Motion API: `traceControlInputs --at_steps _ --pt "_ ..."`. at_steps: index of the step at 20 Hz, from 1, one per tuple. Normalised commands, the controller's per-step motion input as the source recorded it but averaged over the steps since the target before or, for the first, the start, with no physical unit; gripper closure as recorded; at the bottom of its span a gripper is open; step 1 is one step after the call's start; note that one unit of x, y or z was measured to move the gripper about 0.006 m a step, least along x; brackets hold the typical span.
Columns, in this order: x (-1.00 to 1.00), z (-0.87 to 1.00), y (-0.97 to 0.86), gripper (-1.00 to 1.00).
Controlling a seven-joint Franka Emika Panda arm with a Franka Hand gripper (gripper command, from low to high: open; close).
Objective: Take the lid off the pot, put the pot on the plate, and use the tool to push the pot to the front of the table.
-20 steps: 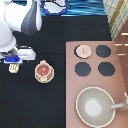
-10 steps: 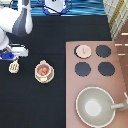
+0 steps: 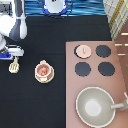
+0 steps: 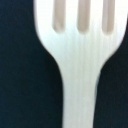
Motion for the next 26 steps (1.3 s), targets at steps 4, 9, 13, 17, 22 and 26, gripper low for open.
traceControlInputs --at_steps 4,9,13,17,22,26 --pt "-0.37 -0.58 0.30 -1.00" --pt "-0.60 -0.51 0.30 1.00" --pt "-0.82 -0.28 0.18 1.00" --pt "-0.80 -0.21 0.13 1.00" --pt "-0.72 -0.28 0.12 1.00" --pt "-0.75 -0.36 0.07 1.00"
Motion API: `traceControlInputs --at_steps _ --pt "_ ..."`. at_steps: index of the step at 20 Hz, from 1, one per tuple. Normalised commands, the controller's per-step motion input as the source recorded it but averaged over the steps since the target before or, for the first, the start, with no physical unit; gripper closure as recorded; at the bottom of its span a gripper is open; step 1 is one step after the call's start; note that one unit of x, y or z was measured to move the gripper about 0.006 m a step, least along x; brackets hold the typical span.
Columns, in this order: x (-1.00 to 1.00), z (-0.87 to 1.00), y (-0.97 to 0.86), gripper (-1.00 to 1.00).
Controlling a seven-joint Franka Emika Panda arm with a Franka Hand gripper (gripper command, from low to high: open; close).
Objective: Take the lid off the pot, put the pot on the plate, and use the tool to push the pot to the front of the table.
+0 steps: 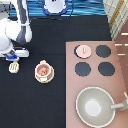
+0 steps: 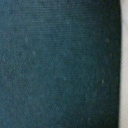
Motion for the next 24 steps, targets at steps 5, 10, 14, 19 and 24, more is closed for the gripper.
traceControlInputs --at_steps 5,10,14,19,24 --pt "-0.69 0.22 0.34 1.00" --pt "-0.67 0.74 0.75 1.00" --pt "-0.59 0.68 0.70 1.00" --pt "-0.45 0.57 0.62 1.00" --pt "-0.35 0.54 0.70 1.00"
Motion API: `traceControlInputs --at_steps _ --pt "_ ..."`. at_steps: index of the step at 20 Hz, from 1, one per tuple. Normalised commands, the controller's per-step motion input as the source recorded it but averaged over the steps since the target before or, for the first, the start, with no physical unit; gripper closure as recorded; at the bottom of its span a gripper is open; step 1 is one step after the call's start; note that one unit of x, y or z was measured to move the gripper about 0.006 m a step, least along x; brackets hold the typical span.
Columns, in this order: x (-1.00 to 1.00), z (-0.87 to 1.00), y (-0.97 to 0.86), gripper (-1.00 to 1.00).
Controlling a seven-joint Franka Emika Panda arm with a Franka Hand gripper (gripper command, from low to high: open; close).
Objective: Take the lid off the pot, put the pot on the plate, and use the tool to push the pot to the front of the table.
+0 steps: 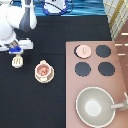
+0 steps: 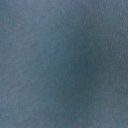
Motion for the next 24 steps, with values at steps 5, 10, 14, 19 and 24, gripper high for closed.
traceControlInputs --at_steps 5,10,14,19,24 --pt "-0.38 0.54 0.72 1.00" --pt "-0.47 0.33 0.77 1.00" --pt "-0.54 -0.06 0.90 1.00" --pt "-0.53 -0.47 0.91 1.00" --pt "-0.89 -0.68 0.45 1.00"
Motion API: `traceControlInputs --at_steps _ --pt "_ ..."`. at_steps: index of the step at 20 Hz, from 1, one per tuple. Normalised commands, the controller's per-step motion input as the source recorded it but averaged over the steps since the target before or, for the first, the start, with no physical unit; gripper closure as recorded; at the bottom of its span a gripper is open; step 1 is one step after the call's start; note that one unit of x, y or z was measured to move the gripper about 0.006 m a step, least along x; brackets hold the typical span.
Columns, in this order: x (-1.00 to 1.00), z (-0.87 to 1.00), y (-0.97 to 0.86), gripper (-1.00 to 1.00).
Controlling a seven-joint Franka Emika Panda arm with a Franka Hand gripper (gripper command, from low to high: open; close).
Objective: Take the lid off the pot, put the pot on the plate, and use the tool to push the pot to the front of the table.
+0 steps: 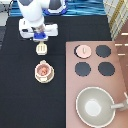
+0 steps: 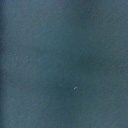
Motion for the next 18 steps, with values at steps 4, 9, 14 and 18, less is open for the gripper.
traceControlInputs --at_steps 4,9,14,18 --pt "-0.85 -0.65 -0.17 1.00" --pt "-0.48 -0.61 -0.26 1.00" --pt "0.62 -0.52 -0.05 1.00" --pt "0.92 -0.31 0.04 1.00"
